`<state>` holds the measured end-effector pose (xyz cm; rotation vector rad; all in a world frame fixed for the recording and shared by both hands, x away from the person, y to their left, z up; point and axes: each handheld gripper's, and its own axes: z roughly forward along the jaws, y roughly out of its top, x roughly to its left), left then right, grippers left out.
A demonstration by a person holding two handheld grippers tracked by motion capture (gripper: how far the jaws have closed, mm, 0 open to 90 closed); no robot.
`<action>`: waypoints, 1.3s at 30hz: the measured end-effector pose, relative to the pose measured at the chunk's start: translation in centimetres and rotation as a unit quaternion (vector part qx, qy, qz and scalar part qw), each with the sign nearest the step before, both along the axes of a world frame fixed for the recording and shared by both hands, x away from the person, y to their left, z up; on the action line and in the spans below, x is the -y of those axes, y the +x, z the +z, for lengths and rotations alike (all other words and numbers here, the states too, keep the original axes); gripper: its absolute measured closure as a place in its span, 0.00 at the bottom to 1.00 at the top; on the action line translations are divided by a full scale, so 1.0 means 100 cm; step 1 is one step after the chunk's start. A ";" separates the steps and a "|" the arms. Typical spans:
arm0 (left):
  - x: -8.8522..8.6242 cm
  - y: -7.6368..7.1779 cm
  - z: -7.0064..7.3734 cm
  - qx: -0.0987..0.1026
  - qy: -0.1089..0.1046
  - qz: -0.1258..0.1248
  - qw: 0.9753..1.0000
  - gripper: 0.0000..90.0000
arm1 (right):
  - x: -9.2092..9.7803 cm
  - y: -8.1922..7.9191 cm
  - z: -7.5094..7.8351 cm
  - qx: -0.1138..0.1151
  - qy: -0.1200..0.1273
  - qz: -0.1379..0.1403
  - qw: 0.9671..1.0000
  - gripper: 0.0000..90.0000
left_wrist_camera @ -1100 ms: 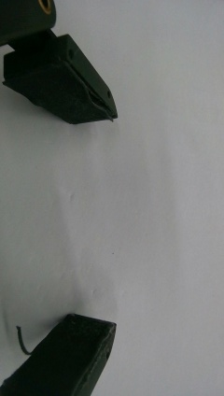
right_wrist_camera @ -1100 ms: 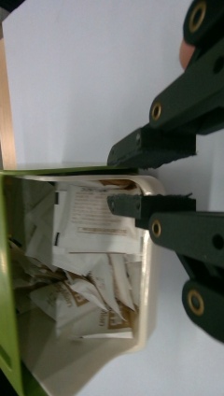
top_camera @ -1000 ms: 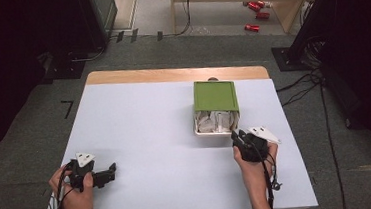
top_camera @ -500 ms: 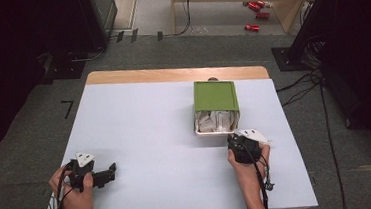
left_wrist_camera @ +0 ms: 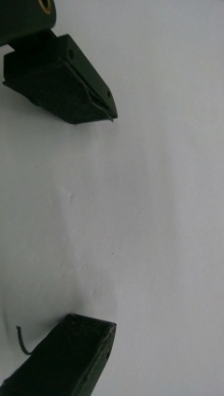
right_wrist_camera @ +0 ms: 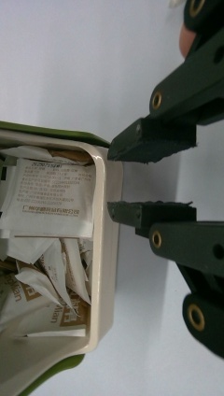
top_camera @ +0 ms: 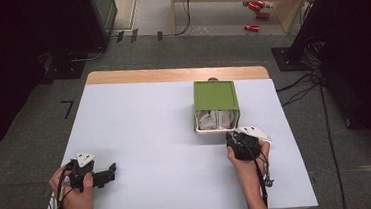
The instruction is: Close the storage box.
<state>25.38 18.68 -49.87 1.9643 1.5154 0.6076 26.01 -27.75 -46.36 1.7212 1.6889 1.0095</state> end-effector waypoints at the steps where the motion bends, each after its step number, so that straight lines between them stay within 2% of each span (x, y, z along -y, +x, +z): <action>1: 0.000 0.000 0.000 0.000 0.000 0.000 1.000 0.02 | 0.001 0.000 0.000 0.000 -0.002 0.005 1.000 0.71; 4: 0.000 0.000 0.000 0.000 0.000 0.000 1.000 0.02 | 0.006 -0.004 0.004 0.001 -0.001 0.014 1.000 0.58; 5: 0.000 0.000 0.000 0.000 0.000 0.000 1.000 0.02 | 0.010 -0.007 0.008 0.006 0.007 0.023 1.000 0.51; 9: 0.000 0.000 0.000 0.000 0.000 0.000 1.000 0.02 | 0.016 -0.011 0.011 0.012 0.003 0.034 0.999 0.44; 12: 0.000 0.000 0.000 0.000 0.000 0.000 1.000 0.02 | 0.026 -0.016 0.015 0.012 0.005 0.033 0.999 0.47; 13: 0.000 0.000 0.000 0.000 0.000 0.000 1.000 0.02 | 0.034 -0.019 0.017 0.012 -0.007 0.023 1.000 0.47; 16: 0.000 0.000 0.000 0.000 0.000 0.000 1.000 0.02 | 0.043 -0.023 0.019 0.009 -0.003 0.012 1.000 0.47; 17: 0.000 0.000 0.000 0.000 0.000 0.000 1.000 0.02 | 0.046 -0.024 0.020 0.005 -0.003 0.005 1.000 0.45; 20: 0.000 0.000 0.000 0.000 0.000 0.000 1.000 0.02 | 0.054 -0.031 0.022 0.010 -0.010 0.009 1.000 0.40; 24: 0.000 0.000 0.000 0.000 0.000 0.000 1.000 0.02 | 0.063 -0.038 0.025 0.000 -0.038 -0.001 0.999 0.30; 28: 0.000 0.000 0.000 0.000 0.000 0.000 1.000 0.02 | 0.075 -0.046 0.025 -0.004 -0.039 -0.006 0.999 0.20; 31: 0.000 0.000 0.000 0.000 0.000 0.000 1.000 0.02 | 0.082 -0.050 0.023 -0.009 -0.037 -0.008 0.999 0.16; 37: 0.000 0.000 0.000 0.000 0.000 0.000 1.000 0.02 | 0.094 -0.062 0.015 -0.016 -0.049 -0.006 0.999 0.16; 39: 0.000 0.000 0.000 0.000 0.000 0.000 1.000 0.02 | 0.098 -0.066 0.012 -0.018 -0.047 -0.013 0.999 0.16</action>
